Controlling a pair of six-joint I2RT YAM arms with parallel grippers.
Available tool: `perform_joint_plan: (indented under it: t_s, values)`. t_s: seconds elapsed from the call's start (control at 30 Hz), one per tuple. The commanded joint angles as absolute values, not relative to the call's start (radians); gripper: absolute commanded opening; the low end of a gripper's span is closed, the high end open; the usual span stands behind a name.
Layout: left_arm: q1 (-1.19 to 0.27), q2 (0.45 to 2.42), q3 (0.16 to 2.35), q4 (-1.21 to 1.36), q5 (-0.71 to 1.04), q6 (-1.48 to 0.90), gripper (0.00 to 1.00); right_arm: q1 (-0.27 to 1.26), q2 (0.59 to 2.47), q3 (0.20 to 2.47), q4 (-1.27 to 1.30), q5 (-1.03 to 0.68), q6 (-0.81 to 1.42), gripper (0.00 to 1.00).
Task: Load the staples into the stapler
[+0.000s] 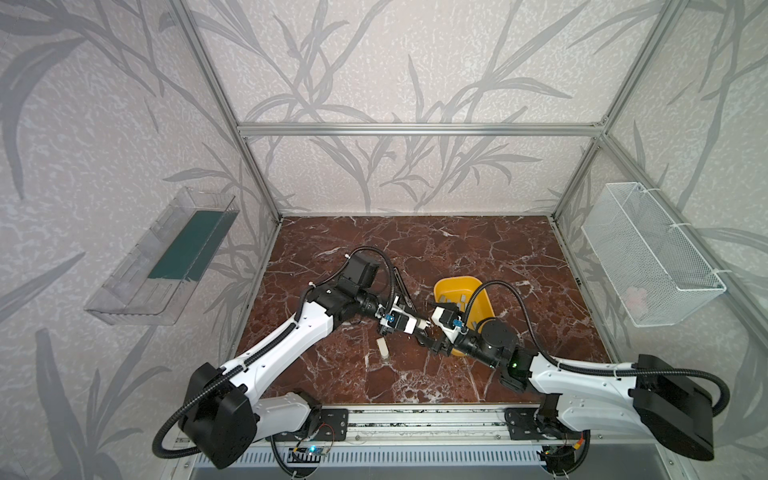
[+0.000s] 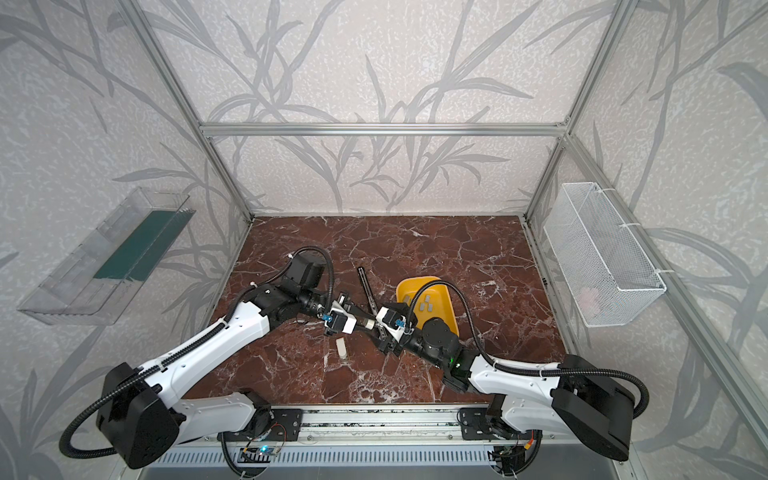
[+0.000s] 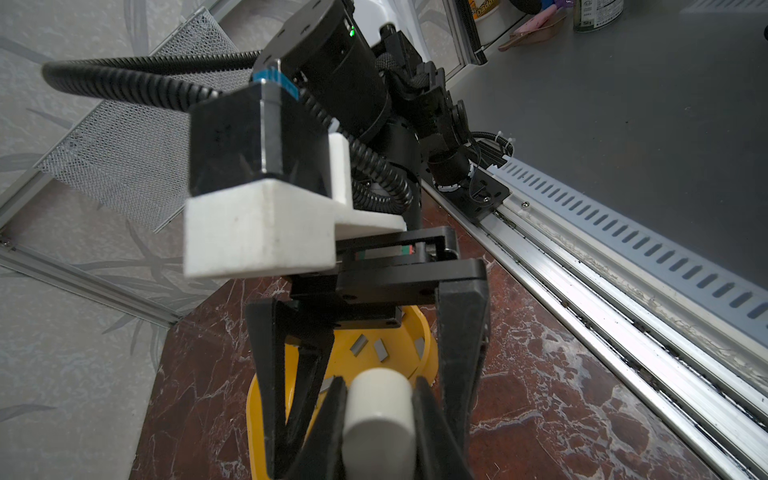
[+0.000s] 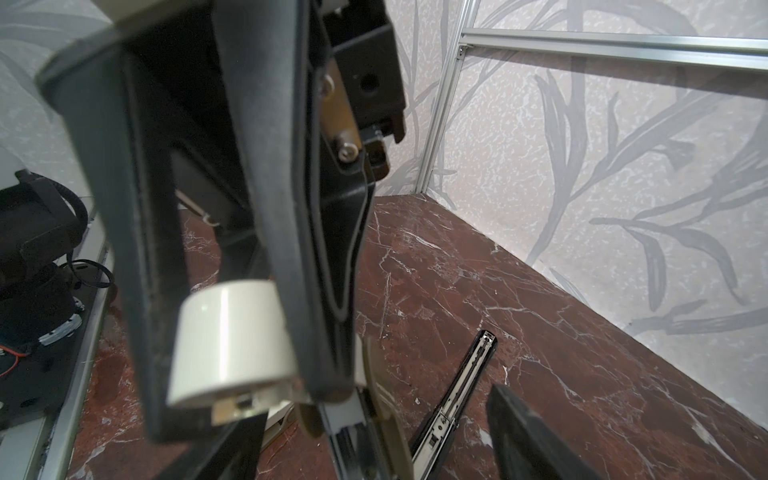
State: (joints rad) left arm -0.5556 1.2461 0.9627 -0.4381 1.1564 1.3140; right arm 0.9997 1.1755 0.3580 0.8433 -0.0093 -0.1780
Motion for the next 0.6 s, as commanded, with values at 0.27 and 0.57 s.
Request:
perform_joint_plan:
  t_s: [0.27, 0.57]
  values:
    - [-0.575, 1.256, 0.996, -0.473, 1.215, 1.326, 0.00, 1.002, 1.223, 0.412, 0.864, -0.069, -0.194, 0.55]
    - [-0.574, 1.257, 1.002, -0.480, 1.220, 1.321, 0.00, 1.002, 1.235, 0.425, 0.846, -0.074, -0.176, 0.41]
